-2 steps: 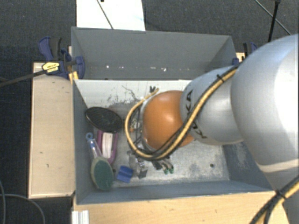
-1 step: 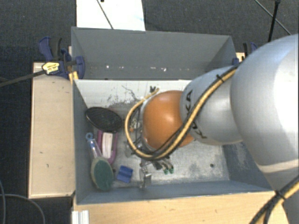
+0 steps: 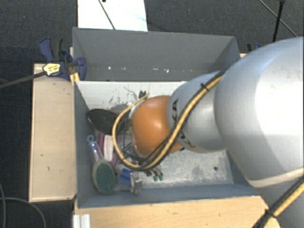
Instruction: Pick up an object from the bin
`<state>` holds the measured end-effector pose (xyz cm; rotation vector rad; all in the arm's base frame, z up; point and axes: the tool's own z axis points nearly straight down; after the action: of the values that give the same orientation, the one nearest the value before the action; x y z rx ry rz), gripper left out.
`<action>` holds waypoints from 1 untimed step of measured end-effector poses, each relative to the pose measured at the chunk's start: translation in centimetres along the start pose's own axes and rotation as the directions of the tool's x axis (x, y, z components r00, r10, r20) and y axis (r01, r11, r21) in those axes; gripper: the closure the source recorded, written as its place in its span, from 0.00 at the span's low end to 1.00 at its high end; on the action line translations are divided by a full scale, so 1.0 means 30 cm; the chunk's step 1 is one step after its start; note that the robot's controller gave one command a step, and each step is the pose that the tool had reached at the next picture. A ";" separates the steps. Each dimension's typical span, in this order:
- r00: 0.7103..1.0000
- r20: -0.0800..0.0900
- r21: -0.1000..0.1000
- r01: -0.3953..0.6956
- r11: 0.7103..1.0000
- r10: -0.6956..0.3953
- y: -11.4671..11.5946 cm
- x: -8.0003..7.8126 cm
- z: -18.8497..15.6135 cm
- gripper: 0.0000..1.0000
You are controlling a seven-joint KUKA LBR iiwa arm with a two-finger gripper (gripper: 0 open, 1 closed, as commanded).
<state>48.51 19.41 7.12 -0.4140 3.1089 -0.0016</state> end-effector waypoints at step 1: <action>1.000 -0.003 -0.003 -0.004 1.000 0.004 0.002 0.005 0.001 1.00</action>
Offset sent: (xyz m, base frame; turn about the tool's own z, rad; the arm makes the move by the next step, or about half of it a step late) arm 0.0000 0.0000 0.0000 0.0000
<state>48.37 19.42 7.08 -0.4081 3.1134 0.0017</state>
